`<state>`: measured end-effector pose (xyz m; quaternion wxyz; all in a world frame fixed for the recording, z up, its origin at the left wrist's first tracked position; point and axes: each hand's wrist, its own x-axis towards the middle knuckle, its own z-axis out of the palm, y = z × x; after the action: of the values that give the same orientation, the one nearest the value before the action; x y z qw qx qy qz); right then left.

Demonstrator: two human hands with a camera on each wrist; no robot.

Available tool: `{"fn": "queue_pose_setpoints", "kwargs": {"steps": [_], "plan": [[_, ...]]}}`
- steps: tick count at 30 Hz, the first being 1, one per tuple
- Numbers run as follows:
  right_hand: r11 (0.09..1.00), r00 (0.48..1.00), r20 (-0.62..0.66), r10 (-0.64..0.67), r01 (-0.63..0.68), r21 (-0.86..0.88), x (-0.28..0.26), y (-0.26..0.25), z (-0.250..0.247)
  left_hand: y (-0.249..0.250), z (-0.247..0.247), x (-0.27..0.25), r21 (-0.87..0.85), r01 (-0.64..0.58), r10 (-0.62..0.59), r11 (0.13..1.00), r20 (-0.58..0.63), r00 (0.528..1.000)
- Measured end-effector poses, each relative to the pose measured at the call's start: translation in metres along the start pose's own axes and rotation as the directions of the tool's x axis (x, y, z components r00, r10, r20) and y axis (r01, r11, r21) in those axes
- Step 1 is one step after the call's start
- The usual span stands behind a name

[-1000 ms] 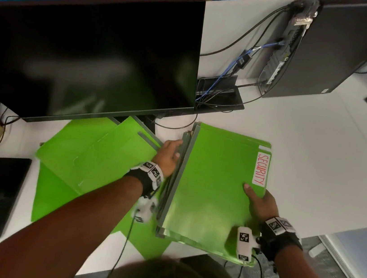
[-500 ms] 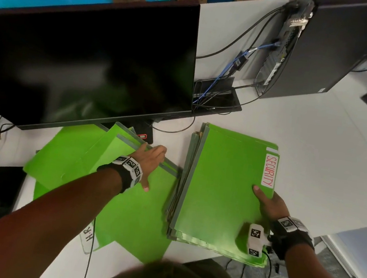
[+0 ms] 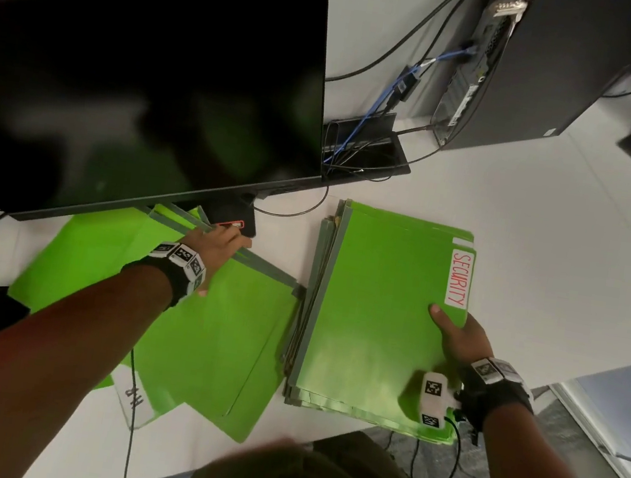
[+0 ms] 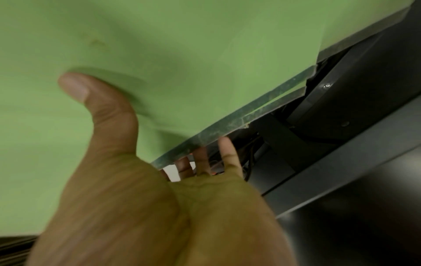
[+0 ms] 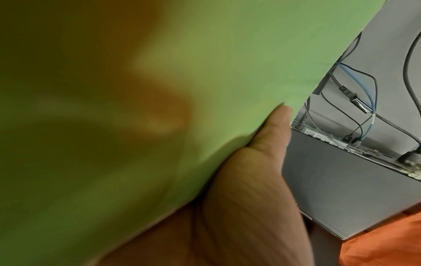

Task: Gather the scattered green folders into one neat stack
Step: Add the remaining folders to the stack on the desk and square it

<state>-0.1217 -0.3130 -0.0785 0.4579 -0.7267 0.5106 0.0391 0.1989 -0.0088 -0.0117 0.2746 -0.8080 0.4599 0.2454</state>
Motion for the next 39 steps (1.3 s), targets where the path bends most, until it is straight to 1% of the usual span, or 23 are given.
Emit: {"fn": "queue_pose_setpoints", "kwargs": {"steps": [5, 8, 11, 15, 17, 18, 20, 23, 24, 26, 27, 28, 29, 31, 32, 33, 35, 36, 38, 39], "plan": [[1.000, 1.000, -0.008, 0.002, -0.002, -0.006, -0.001, -0.002, 0.000, -0.003, -0.011, -0.008, 0.153, -0.016, 0.024, 0.988, -0.054, 0.998], [1.000, 1.000, -0.007, -0.004, 0.004, -0.008, -0.002, -0.002, -0.001, -0.005, -0.012, -0.020, 0.146, -0.041, 0.052, 0.988, -0.075, 0.996], [1.000, 1.000, -0.013, -0.009, 0.009, -0.001, -0.003, -0.003, -0.001, -0.007, -0.012, -0.035, 0.011, -0.074, 0.075, 0.997, -0.099, 0.992], [1.000, 1.000, -0.018, 0.001, -0.002, -0.015, -0.002, -0.001, 0.000, -0.015, -0.025, -0.059, -0.148, -0.094, 0.089, 0.985, -0.037, 0.995], [1.000, 1.000, -0.020, 0.001, -0.001, -0.012, -0.002, -0.001, 0.000, -0.021, -0.034, -0.068, -0.231, -0.097, 0.087, 0.968, -0.054, 0.995], [1.000, 1.000, -0.020, 0.004, -0.004, -0.007, -0.002, -0.001, 0.000, -0.024, -0.040, -0.072, -0.287, -0.113, 0.089, 0.951, -0.096, 0.991], [1.000, 1.000, -0.019, 0.008, -0.007, 0.005, -0.004, -0.002, 0.000, -0.033, -0.057, -0.079, -0.439, -0.179, 0.086, 0.881, -0.222, 0.971], [1.000, 1.000, -0.017, 0.004, -0.004, 0.007, -0.006, -0.003, 0.000, -0.043, -0.090, -0.085, -0.657, -0.318, 0.095, 0.684, -0.351, 0.931], [1.000, 1.000, -0.013, 0.005, -0.004, 0.005, -0.007, -0.005, -0.001, -0.042, -0.101, -0.086, -0.720, -0.357, 0.089, 0.596, -0.382, 0.920], [1.000, 1.000, -0.008, -0.001, 0.001, -0.011, -0.009, -0.007, -0.003, -0.035, -0.121, -0.083, -0.815, -0.443, 0.056, 0.373, -0.457, 0.888], [1.000, 1.000, -0.009, 0.002, -0.002, -0.016, -0.010, -0.007, -0.004, -0.028, -0.128, -0.079, -0.836, -0.480, 0.018, 0.267, -0.494, 0.869], [1.000, 1.000, -0.011, 0.003, -0.003, -0.009, -0.011, -0.008, -0.004, -0.019, -0.134, -0.074, -0.842, -0.507, -0.025, 0.183, -0.519, 0.854], [1.000, 1.000, -0.006, 0.005, -0.005, 0.014, -0.011, -0.007, -0.004, -0.009, -0.135, -0.066, -0.847, -0.517, -0.073, 0.123, -0.528, 0.846], [0.998, 1.000, 0.009, 0.006, -0.007, 0.067, -0.014, -0.007, -0.005, 0.015, -0.130, -0.046, -0.871, -0.490, -0.189, 0.049, -0.490, 0.851], [0.996, 1.000, 0.012, 0.002, -0.003, 0.088, -0.015, -0.007, -0.005, 0.027, -0.124, -0.035, -0.890, -0.455, -0.255, 0.025, -0.446, 0.858], [0.995, 1.000, 0.010, 0.008, -0.009, 0.103, -0.015, -0.007, -0.004, 0.040, -0.118, -0.025, -0.904, -0.428, -0.320, 0.012, -0.409, 0.854], [0.992, 1.000, 0.014, 0.018, -0.019, 0.126, -0.017, -0.007, -0.004, 0.064, -0.105, -0.007, -0.922, -0.386, -0.418, 0.028, -0.362, 0.833], [0.991, 1.000, 0.008, 0.027, -0.028, 0.133, -0.018, -0.007, -0.004, 0.075, -0.100, 0.001, -0.931, -0.360, -0.445, 0.057, -0.346, 0.826], [0.987, 0.998, 0.000, 0.067, -0.066, 0.147, -0.016, -0.006, -0.005, 0.094, -0.089, 0.012, -0.946, -0.302, -0.471, 0.114, -0.319, 0.822], [0.984, 0.996, 0.002, 0.089, -0.088, 0.154, -0.015, -0.005, -0.005, 0.102, -0.084, 0.016, -0.954, -0.272, -0.477, 0.123, -0.297, 0.827]]}}
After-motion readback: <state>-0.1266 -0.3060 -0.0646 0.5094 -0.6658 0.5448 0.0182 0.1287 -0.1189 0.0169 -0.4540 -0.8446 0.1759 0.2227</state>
